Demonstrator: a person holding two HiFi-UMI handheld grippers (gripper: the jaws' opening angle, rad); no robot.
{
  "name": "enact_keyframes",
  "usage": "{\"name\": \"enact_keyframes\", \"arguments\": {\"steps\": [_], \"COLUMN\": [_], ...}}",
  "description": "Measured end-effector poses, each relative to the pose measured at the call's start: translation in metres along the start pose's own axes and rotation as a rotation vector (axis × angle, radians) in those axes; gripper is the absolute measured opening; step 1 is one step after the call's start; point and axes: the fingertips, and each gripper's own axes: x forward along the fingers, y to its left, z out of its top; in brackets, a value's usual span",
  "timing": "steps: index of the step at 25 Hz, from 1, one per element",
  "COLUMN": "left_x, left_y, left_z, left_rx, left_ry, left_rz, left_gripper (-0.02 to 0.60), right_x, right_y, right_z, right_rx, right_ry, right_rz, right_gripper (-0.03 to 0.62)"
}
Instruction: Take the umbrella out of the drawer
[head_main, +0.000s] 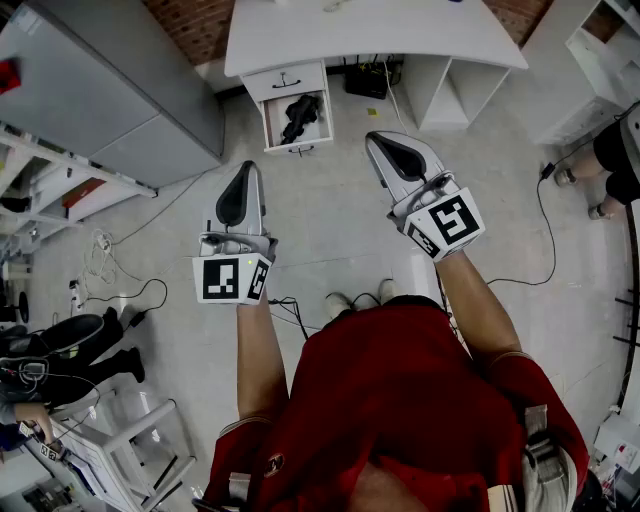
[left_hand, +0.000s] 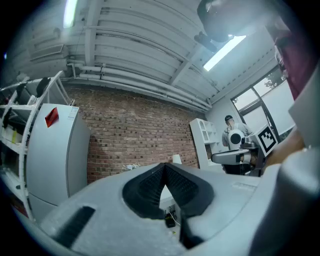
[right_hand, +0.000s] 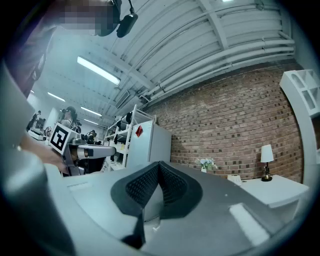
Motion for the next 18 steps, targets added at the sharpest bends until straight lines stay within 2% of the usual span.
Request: {"name": "enact_keyframes", "arguments": {"steps": [7,18], "left_x": [-0.023,-0.03], "left_y": [0.033,0.073], "left_z": [-0.003,-0.034], "left_rx": [-0.009,-0.047], "left_ry": [-0.004,0.0], "left_rz": [-0.006,-0.023], "left_gripper": [0.006,0.006], "right_x": [0.022,0.042], "right_y": [0.029,0.044], "right_z": [0.0,-0.023], "right_rx": [0.043,0.009], "right_ry": [-0.012,0.045], "right_rz": [0.006,-0.043], "right_gripper": [0.012,0.012]}}
